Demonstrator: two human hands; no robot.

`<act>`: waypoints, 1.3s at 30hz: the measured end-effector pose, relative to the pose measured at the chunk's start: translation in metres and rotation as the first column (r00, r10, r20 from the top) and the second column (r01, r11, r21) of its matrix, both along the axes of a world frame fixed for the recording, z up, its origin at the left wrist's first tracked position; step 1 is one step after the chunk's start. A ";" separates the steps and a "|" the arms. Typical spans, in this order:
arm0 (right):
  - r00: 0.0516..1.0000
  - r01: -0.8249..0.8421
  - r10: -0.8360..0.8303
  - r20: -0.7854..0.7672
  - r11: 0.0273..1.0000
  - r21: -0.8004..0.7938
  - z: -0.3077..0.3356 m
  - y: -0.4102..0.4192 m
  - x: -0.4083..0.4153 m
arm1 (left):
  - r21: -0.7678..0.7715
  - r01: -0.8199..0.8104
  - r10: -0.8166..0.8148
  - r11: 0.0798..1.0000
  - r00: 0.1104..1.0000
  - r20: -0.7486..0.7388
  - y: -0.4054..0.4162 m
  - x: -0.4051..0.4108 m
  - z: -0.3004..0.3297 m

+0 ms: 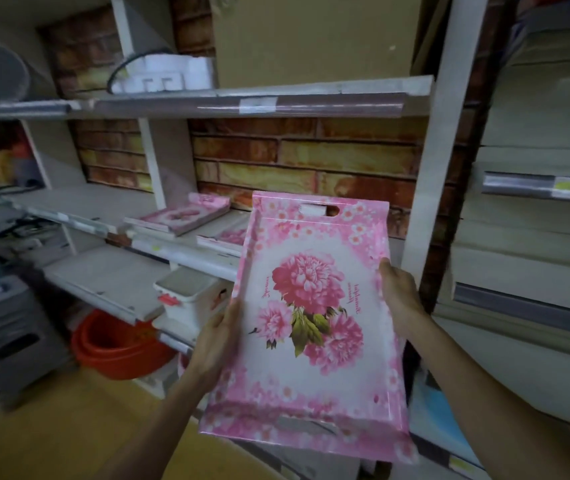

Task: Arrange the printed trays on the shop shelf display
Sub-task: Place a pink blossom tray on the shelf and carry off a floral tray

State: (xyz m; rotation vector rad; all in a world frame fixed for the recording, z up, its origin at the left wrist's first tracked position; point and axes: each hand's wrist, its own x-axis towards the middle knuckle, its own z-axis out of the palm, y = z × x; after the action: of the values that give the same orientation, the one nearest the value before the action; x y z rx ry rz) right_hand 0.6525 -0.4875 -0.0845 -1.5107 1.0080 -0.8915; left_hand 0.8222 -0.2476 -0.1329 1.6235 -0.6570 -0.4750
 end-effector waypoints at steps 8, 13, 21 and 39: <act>0.984 -0.111 0.110 0.143 0.994 0.003 -0.007 0.027 0.099 | -0.030 -0.084 0.085 0.996 0.995 0.044 0.041 0.080 0.007; 0.974 -0.176 0.183 0.130 0.982 -0.070 -0.009 0.043 0.140 | -0.015 -0.217 0.217 0.976 0.976 -0.009 0.047 0.140 0.005; 0.947 -0.301 0.318 0.039 0.925 -0.234 -0.015 0.038 0.191 | -0.066 -0.306 0.308 0.950 0.951 0.025 0.018 0.215 0.034; 0.996 -0.054 0.019 -0.092 0.919 -0.390 0.001 -0.092 0.311 | -0.035 -0.050 0.058 0.998 0.962 0.266 -0.163 0.386 0.070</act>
State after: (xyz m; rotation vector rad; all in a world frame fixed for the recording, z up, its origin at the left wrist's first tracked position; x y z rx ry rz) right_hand 0.9636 -0.5790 -0.0831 -1.9136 0.8925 -1.0534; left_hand 1.2078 -0.4108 -0.0631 1.6899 -0.8132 -0.2067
